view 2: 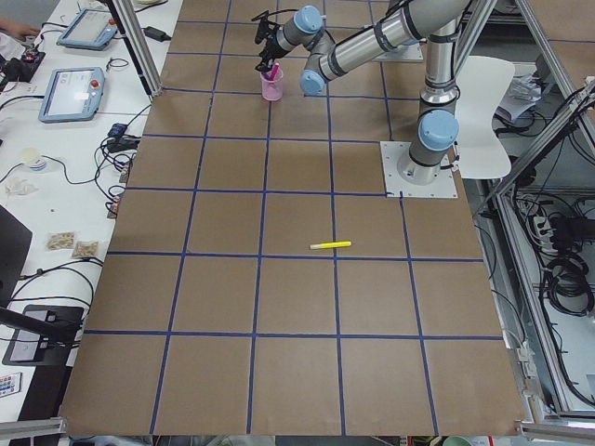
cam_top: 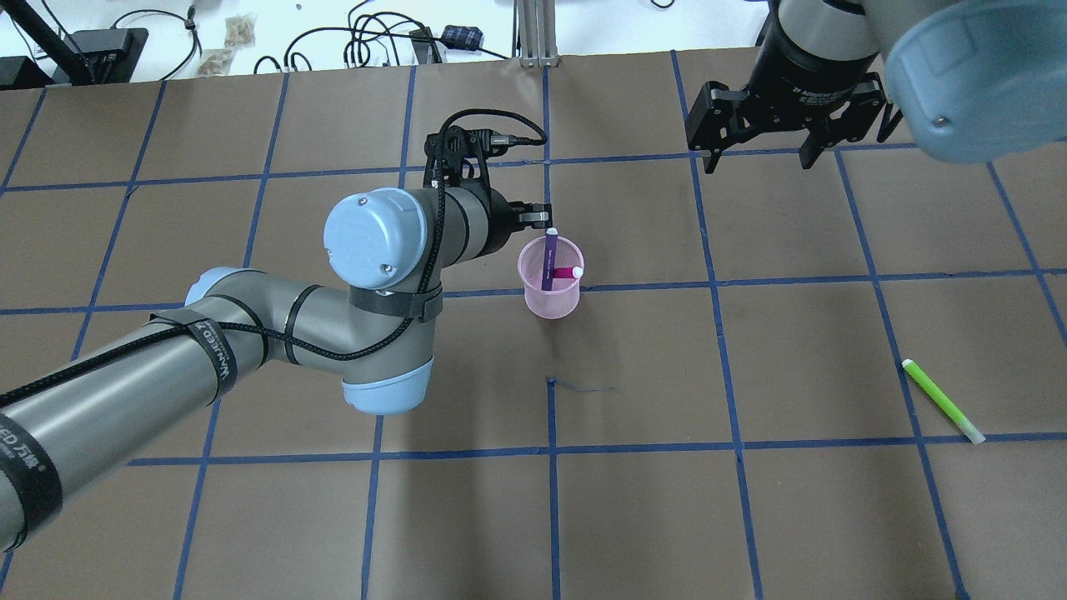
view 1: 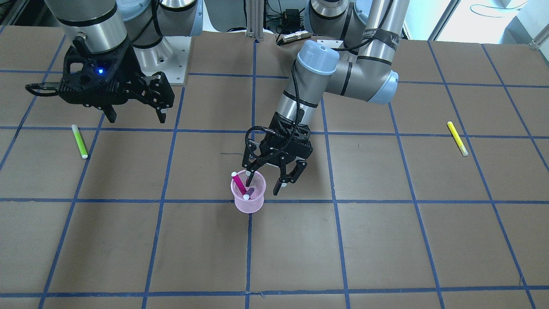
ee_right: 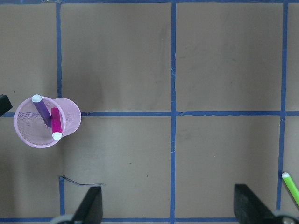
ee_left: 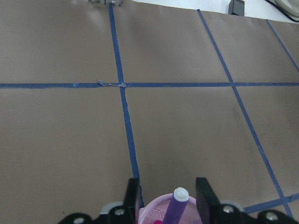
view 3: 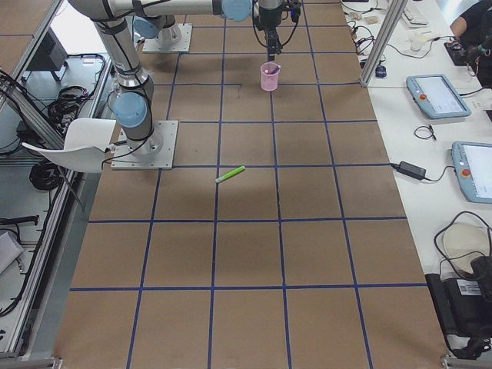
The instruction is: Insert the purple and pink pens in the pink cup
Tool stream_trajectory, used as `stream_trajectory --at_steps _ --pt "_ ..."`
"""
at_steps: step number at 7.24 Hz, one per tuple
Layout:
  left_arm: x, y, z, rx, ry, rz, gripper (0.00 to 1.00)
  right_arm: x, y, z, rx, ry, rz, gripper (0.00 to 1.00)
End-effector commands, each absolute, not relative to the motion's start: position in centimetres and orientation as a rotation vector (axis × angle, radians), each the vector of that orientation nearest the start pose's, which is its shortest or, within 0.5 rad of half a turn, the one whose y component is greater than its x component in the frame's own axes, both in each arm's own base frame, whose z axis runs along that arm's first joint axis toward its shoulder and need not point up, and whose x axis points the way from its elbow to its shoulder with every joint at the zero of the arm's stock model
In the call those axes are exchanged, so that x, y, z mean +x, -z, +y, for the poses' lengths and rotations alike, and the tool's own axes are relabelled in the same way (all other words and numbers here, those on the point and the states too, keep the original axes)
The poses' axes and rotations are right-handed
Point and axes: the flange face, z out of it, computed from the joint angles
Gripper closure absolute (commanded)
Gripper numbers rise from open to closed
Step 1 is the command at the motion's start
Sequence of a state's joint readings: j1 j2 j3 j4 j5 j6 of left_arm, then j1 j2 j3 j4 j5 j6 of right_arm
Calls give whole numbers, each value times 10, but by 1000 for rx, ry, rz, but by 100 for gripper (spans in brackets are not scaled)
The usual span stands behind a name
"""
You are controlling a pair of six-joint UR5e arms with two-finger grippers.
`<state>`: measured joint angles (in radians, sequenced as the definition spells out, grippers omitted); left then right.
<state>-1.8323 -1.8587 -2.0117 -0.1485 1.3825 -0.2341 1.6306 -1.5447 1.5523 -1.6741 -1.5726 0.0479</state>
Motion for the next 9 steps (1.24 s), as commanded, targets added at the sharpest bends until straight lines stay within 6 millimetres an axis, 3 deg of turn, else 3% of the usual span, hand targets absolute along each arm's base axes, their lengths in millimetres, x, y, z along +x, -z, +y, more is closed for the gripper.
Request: stream_trajectory --at_steps 1,3,5,7,8,9 --pt "-256 -335 -524 32 946 3322 0 164 -495 -503 -31 154 3134 0" --pt "-218 -419 -551 -81 611 3325 0 164 -495 -503 -29 154 3133 0" --pt "-124 -475 -553 -97 309 3277 0 164 -494 -504 -22 154 3133 0" --pt "-60 -476 -512 69 25 3213 0 164 -495 -504 -24 156 3132 0" --pt "-43 -497 -497 85 52 3163 0 164 -495 -504 -24 156 3132 0" --pt "-60 -510 -480 50 68 3164 0 164 -495 -504 -24 156 3132 0"
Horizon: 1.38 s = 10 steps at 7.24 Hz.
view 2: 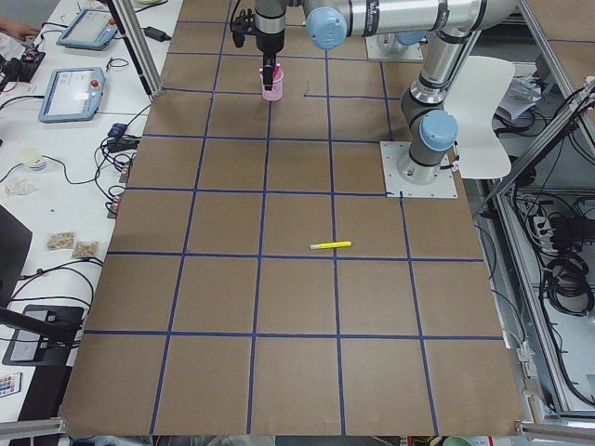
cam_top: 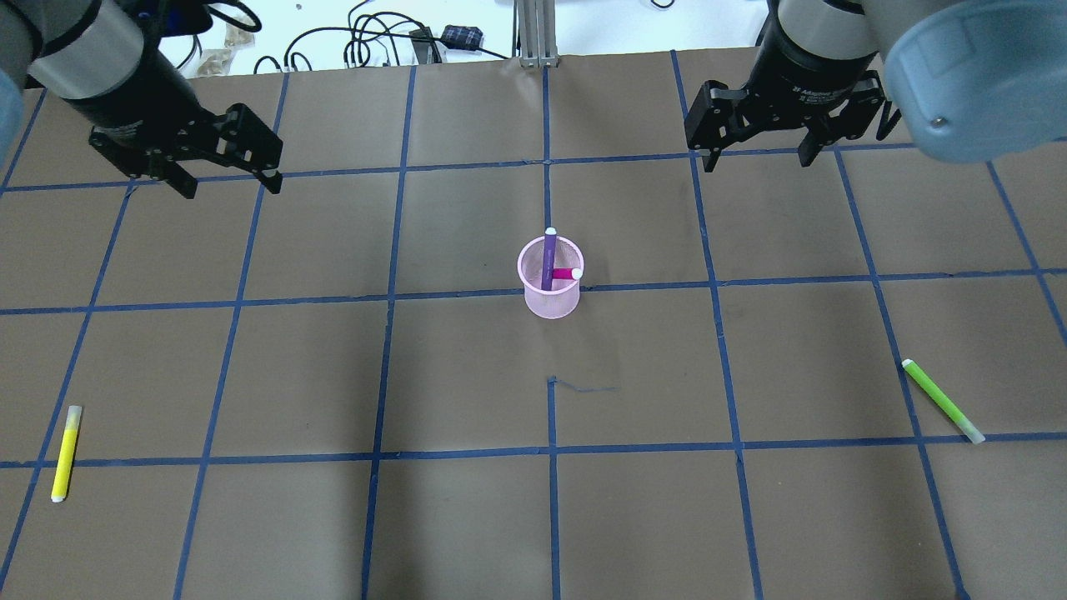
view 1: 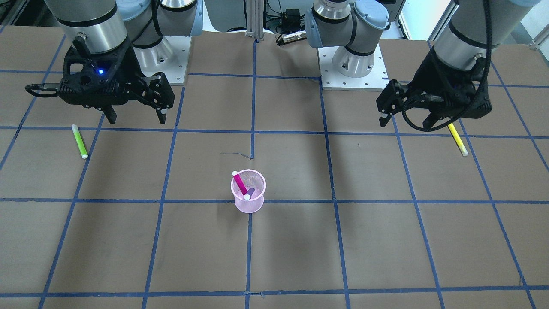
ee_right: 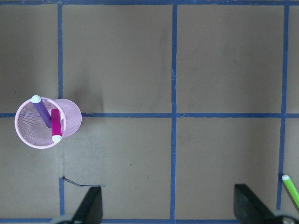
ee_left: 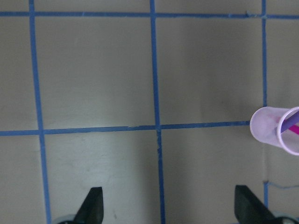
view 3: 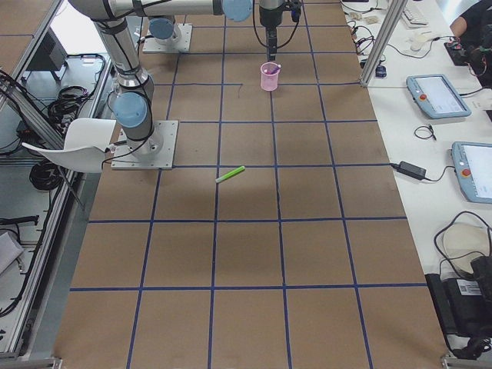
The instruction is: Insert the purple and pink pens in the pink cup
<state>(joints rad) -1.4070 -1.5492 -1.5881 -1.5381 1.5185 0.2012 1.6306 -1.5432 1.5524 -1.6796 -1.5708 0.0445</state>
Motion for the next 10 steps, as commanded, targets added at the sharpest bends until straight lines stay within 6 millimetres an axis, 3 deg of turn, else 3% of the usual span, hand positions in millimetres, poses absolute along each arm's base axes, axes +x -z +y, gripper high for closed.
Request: stream_trajectory --at_steps 1,2,3,4,6,10 --pt "-102 -510 -480 -37 72 3156 0 164 -495 -504 -24 158 3132 0" --pt "-136 -511 -472 45 90 3095 0 164 -495 -504 -24 156 3132 0" --pt "-144 -519 -481 67 237 3096 0 164 -494 -504 -24 154 3133 0" --pt "-146 -520 -488 63 254 3120 0 164 -495 -504 -24 156 3132 0" --pt "-142 -522 -481 82 161 3116 0 164 -495 -504 -24 156 3132 0" --pt "-110 -526 -488 132 89 3132 0 164 -495 -504 -24 156 3132 0"
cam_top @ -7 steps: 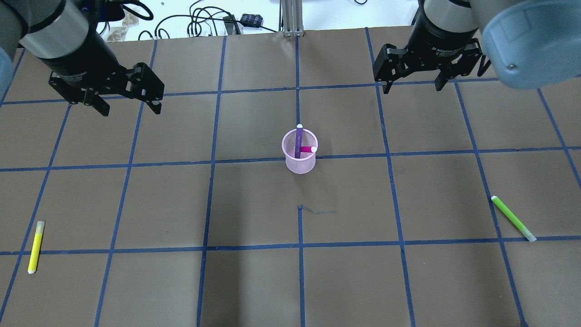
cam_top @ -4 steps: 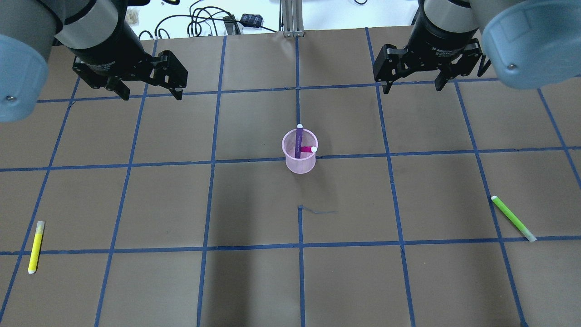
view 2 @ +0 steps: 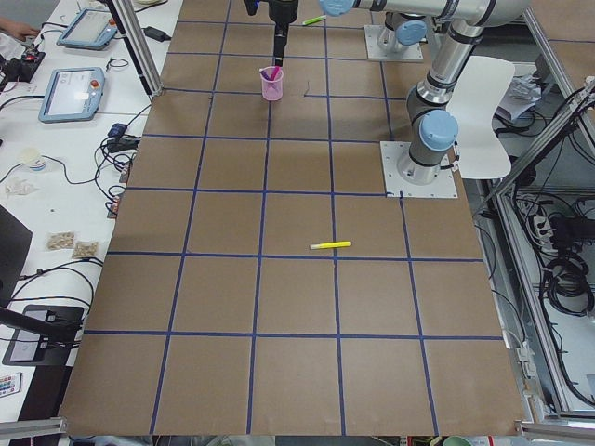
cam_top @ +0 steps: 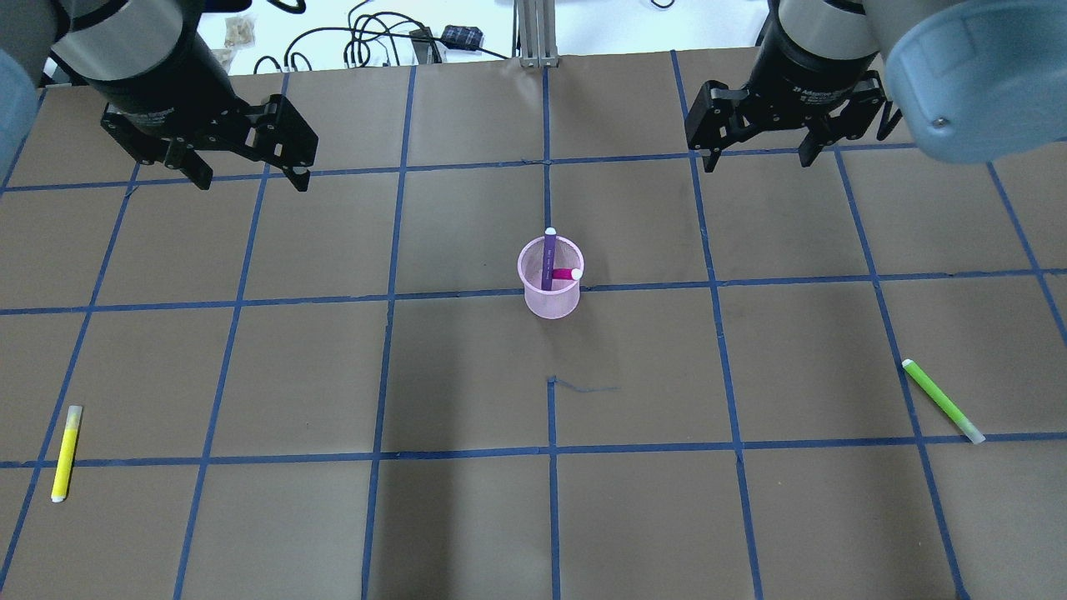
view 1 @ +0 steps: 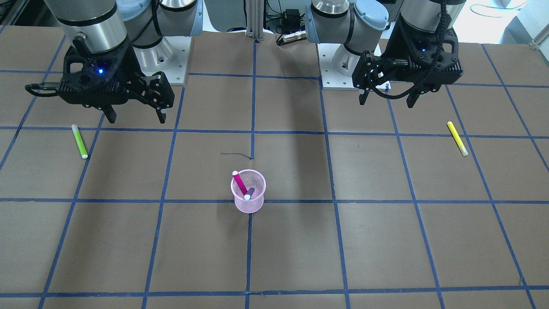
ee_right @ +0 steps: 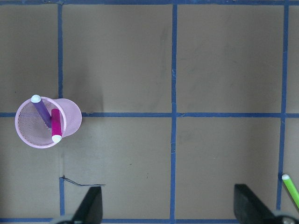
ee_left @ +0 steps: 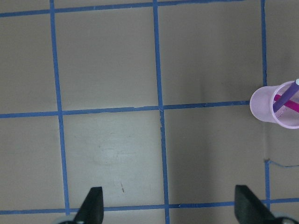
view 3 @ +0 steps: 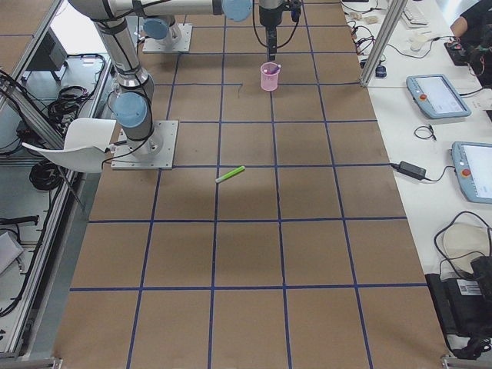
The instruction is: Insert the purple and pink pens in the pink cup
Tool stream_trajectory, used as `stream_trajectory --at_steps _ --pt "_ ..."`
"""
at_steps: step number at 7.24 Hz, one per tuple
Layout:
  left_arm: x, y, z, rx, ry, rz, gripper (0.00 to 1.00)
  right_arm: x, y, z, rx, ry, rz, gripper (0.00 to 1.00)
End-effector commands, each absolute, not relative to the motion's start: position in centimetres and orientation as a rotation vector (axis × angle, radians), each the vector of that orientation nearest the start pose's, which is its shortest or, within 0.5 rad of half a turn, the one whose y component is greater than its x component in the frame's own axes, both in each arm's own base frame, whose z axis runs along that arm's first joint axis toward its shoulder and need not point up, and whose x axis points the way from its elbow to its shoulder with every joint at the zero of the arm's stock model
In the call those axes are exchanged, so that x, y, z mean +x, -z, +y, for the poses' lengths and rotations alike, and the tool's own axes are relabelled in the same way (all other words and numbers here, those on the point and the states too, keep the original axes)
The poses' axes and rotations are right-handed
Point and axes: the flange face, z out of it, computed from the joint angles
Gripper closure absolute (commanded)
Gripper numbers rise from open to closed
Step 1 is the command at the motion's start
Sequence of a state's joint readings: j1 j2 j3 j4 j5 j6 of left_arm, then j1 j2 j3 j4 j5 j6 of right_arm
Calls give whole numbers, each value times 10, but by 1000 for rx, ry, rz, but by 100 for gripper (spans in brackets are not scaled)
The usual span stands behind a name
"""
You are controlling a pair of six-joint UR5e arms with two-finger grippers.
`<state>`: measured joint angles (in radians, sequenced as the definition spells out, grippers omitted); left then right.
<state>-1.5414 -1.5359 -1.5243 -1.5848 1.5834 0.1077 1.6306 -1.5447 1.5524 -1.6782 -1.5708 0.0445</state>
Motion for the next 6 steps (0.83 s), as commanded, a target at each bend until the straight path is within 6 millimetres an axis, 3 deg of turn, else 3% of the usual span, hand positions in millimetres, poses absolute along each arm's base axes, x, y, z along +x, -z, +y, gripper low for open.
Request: stream_trajectory --at_steps 1,6 --pt "-112 -523 -489 134 83 3156 0 164 -494 -504 -17 154 3132 0" --pt "-116 -518 -487 150 65 3151 0 164 -492 -506 -7 149 3131 0"
